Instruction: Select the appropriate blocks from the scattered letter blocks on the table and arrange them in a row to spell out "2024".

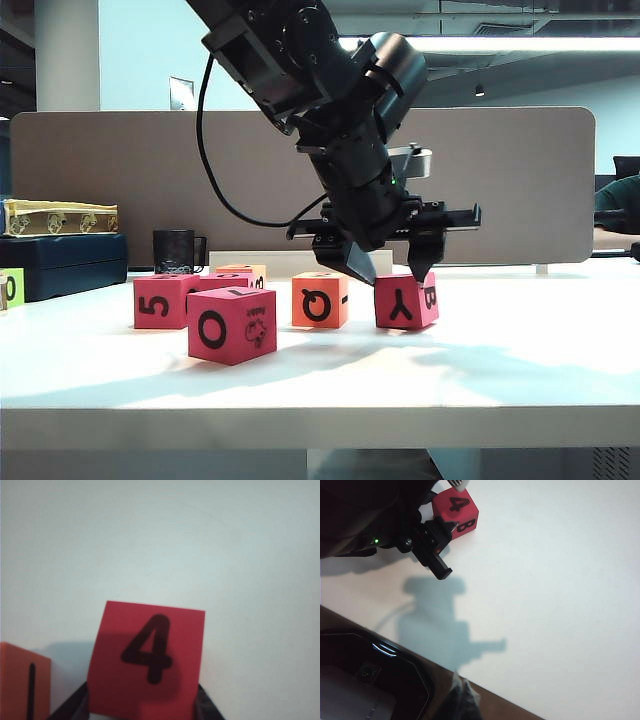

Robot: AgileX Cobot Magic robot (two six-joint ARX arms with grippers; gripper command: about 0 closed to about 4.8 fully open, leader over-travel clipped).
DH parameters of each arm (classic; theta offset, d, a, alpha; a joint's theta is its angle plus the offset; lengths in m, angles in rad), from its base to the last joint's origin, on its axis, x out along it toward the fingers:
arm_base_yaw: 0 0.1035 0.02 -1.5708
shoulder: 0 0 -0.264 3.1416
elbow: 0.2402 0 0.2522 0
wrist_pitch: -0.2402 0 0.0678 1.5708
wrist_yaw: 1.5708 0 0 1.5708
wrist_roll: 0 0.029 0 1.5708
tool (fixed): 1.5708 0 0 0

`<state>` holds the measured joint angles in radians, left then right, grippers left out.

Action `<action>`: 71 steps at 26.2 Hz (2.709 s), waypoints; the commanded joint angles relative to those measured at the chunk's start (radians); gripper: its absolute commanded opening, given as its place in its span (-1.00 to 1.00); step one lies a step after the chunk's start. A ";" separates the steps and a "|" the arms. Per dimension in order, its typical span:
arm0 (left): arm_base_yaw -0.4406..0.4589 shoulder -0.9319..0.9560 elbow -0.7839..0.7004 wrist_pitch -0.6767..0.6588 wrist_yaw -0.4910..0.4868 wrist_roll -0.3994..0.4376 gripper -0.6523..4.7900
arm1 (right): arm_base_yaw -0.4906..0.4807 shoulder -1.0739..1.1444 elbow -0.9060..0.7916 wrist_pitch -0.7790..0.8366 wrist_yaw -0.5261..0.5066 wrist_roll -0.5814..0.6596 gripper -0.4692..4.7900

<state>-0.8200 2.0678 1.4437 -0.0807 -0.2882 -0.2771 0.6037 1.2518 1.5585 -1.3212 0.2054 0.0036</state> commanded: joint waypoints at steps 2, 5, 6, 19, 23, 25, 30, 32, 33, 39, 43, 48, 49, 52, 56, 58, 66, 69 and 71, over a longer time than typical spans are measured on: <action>0.007 -0.004 0.003 -0.019 -0.014 -0.129 0.11 | 0.000 -0.005 0.004 0.016 -0.001 0.003 -0.83; 0.007 -0.004 0.003 -0.019 -0.013 -0.127 0.12 | 0.000 -0.005 0.004 0.016 -0.001 0.003 -0.83; 0.007 -0.004 0.003 -0.019 -0.011 -0.127 0.16 | 0.000 -0.005 0.004 0.017 -0.001 0.003 -0.83; 0.007 -0.019 0.009 0.008 0.045 -0.016 0.81 | 0.000 -0.005 0.004 0.034 -0.002 0.003 -0.83; 0.017 -0.049 0.009 0.019 0.038 -0.002 1.00 | 0.000 -0.005 0.004 0.041 -0.002 0.003 -0.83; 0.036 -0.082 0.009 0.017 0.039 0.028 1.00 | 0.000 -0.005 0.004 0.043 -0.001 0.003 -0.83; 0.087 -0.188 0.009 0.016 0.041 0.055 1.00 | 0.000 -0.005 0.004 0.066 0.000 0.003 -0.83; 0.115 -0.239 0.009 0.015 0.040 0.097 1.00 | 0.000 -0.004 0.004 0.085 0.002 0.003 -0.83; 0.130 -0.264 0.009 0.014 0.040 0.113 1.00 | -0.001 -0.003 0.004 0.095 0.002 0.003 -0.83; 0.225 -0.425 0.009 -0.018 0.066 0.157 0.75 | -0.006 0.031 0.003 0.154 0.002 0.003 -0.83; 0.282 -0.546 0.008 -0.098 0.135 0.255 0.21 | -0.007 0.095 0.003 0.179 0.002 0.003 -0.83; 0.317 -0.634 0.008 -0.189 0.135 0.324 -0.28 | -0.026 0.182 0.003 0.222 -0.002 0.003 -0.83; 0.322 -0.649 0.009 -0.222 0.134 0.331 -0.41 | -0.028 0.210 0.003 0.232 -0.002 0.003 -0.83; 0.328 -0.665 0.008 -0.295 0.134 0.333 -0.50 | -0.040 0.258 0.003 0.236 -0.007 0.003 -0.83; 0.328 -0.671 0.009 -0.371 0.137 0.382 -0.79 | -0.056 0.296 0.003 0.254 -0.007 0.003 -0.83; 0.328 -0.677 0.009 -0.405 0.151 0.405 -0.78 | -0.071 0.315 0.003 0.270 -0.030 0.003 -0.83; 0.328 -0.727 0.009 -0.464 0.154 0.446 -0.78 | -0.135 0.413 0.002 0.303 -0.078 0.004 -0.83; 0.328 -0.768 0.009 -0.457 0.181 0.451 -0.78 | -0.153 0.469 0.002 0.330 -0.126 0.004 -0.83; 0.328 -0.787 0.009 -0.460 0.232 0.450 -0.78 | -0.153 0.499 0.002 0.351 -0.139 0.004 -0.83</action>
<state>-0.4927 1.2926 1.4487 -0.5518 -0.1040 0.1665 0.4484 1.7401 1.5581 -1.0000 0.0814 0.0063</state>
